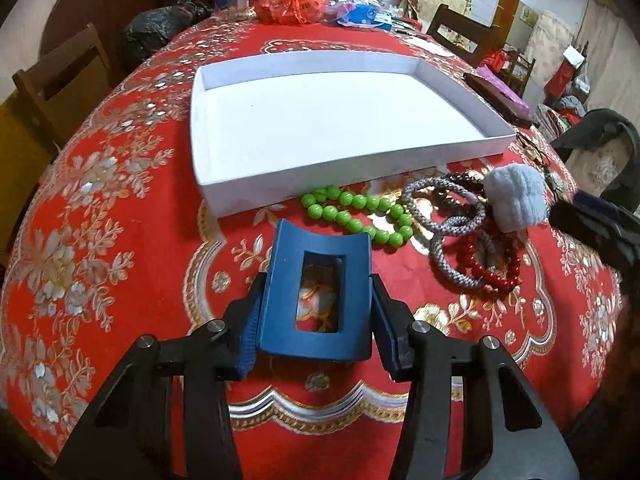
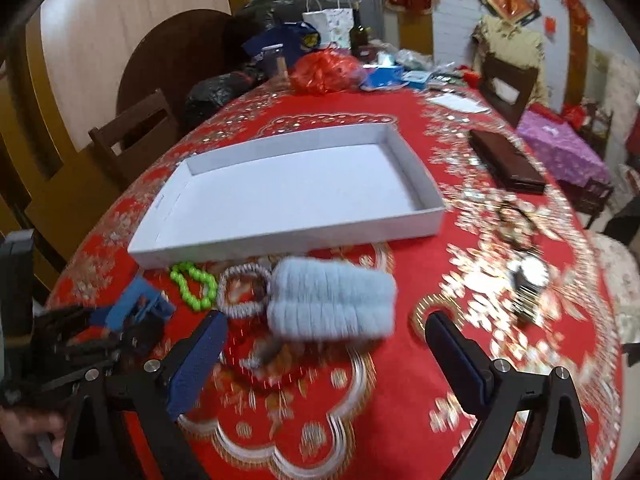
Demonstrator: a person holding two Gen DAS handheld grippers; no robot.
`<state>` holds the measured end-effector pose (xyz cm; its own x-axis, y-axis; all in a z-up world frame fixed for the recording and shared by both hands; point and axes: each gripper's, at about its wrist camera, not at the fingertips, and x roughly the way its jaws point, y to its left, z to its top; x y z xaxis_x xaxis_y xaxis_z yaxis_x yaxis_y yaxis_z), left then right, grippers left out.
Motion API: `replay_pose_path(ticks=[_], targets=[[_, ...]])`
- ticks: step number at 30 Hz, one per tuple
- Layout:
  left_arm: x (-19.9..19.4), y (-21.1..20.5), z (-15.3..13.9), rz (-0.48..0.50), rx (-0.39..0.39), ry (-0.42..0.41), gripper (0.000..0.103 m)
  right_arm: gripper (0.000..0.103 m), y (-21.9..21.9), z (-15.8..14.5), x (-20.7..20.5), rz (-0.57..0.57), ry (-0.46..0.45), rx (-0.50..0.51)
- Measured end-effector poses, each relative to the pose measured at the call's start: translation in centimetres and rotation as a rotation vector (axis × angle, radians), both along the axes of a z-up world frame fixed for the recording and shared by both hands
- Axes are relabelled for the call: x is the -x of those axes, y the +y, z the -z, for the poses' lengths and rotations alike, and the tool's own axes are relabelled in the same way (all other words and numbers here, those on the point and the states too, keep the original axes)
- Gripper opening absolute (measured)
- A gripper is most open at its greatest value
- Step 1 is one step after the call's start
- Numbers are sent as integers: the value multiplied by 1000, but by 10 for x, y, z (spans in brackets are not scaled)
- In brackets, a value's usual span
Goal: Organize jewelry
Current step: 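Grasp the blue claw clip with the left tool while the right tool grasps the blue scrunchie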
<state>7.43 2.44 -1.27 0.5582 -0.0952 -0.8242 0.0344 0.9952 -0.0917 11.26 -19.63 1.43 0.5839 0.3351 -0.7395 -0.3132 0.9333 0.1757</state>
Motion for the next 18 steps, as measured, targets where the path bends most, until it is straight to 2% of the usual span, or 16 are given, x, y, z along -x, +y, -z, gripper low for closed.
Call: replay_pose_path(ticks=[5, 7, 8, 10, 15, 18], targets=[[5, 1, 2, 3, -11, -5, 47, 95, 0, 18, -19, 33, 48, -53], [4, 0, 2, 1, -19, -5, 47, 84, 0, 19, -20, 42, 47, -52], [4, -1, 3, 0, -21, -6, 47, 74, -1, 20, -20, 39, 56, -55], [4, -2, 3, -4, -32, -9, 47, 70, 1, 21, -18, 25, 52, -50], [5, -3, 3, -10, -34, -14, 47, 43, -3, 12, -9, 15, 19, -77], [9, 0, 0, -14, -3, -17, 47, 41, -14, 4, 3, 43, 1, -118]])
